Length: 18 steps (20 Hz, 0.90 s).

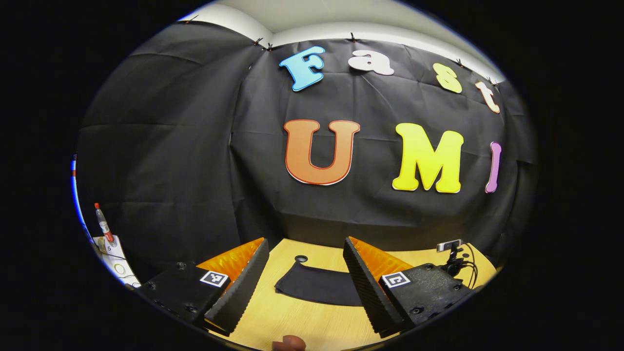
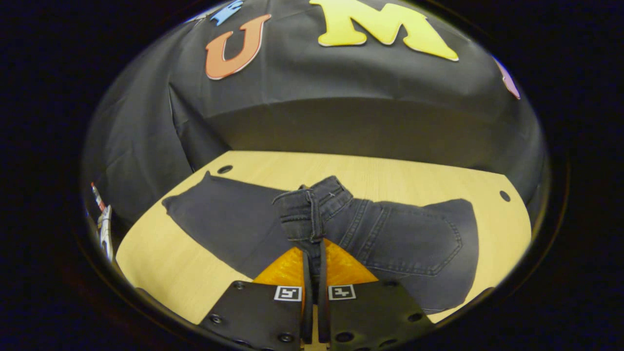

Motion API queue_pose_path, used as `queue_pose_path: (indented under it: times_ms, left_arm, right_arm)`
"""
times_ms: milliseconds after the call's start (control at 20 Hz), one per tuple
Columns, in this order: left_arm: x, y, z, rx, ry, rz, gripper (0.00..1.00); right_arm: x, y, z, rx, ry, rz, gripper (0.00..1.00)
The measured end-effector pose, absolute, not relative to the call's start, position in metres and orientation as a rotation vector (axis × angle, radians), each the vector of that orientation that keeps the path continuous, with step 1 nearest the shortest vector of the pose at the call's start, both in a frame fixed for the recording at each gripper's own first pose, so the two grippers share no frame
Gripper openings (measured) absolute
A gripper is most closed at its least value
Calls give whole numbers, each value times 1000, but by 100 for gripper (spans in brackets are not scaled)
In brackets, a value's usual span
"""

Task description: Grasp the waist and the cuffs of the jeans and fold them to make the two legs overlap; first hold the waist and fold one-third of the jeans toward the cuffs, then hold the cuffs and fold the remaining one-third in the same direction to finish folding.

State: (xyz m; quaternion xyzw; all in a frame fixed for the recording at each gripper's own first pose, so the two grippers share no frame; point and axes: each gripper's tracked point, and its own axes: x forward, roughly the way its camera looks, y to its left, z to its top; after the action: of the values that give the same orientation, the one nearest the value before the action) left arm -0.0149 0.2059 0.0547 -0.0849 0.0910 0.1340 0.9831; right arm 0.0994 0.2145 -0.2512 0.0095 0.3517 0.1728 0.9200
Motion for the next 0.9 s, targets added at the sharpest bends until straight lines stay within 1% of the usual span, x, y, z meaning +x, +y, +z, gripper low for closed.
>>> queue_pose_path:
  times_ms: [150,200,250,300,450,550,700,900]
  left_arm:
    - [-14,205,53,-175,185,260,99]
    - [-13,206,54,-177,185,260,99]
    - [-13,207,54,-178,183,260,99]
    - [-13,208,54,-178,179,263,99]
    - [-14,213,52,-187,183,274,99]
    - [-12,217,47,-201,190,279,98]
    - [-8,221,30,-259,215,276,99]
    - [12,220,-23,-438,306,260,99]
  right_arm:
    - [99,215,-256,4,728,360,10]
    - [97,216,-257,6,731,371,14]
    - [95,217,-257,10,736,387,13]
    - [94,222,-261,15,750,409,21]
    - [84,240,-253,15,739,469,67]
    - [83,239,-247,-35,722,471,99]
    - [83,239,-233,-22,698,478,99]
    - [99,219,-187,-4,596,470,100]
